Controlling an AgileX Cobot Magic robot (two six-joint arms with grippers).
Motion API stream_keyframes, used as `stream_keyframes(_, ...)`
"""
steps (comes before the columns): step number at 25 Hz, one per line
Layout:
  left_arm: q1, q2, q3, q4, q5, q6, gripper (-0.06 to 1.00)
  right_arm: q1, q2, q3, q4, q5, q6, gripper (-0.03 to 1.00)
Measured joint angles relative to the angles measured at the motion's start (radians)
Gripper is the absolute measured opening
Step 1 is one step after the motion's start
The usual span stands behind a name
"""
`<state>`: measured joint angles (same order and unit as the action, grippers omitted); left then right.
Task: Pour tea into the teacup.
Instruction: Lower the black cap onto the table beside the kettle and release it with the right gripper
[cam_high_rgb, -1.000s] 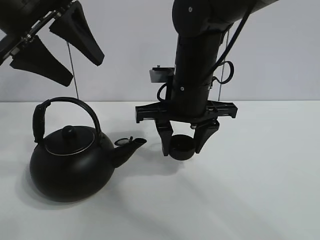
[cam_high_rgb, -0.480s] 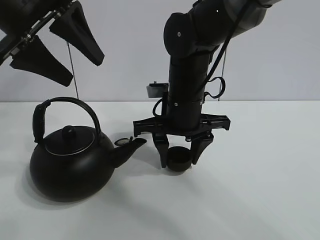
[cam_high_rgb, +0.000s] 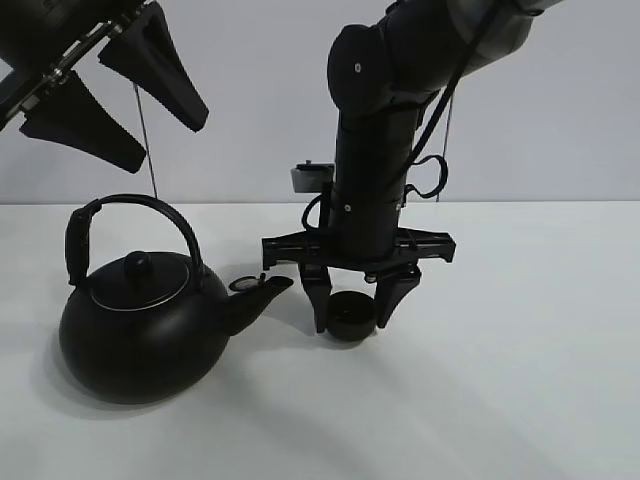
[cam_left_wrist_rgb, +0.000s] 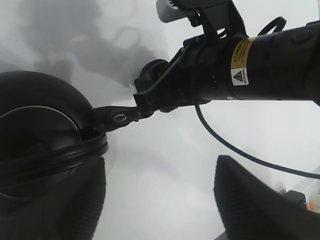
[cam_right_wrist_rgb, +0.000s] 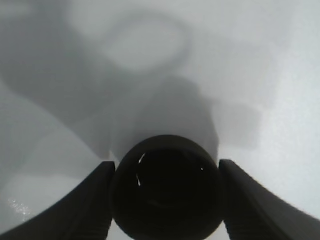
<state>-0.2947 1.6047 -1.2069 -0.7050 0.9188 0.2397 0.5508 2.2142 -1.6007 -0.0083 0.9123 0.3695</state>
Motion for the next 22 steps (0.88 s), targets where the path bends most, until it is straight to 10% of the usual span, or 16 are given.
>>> stream_keyframes(22,0.0,0.0,0.0,0.001,0.0,0.0,0.46,0.0,0.012,-0.004,0.008,-0.017,0.0,0.42)
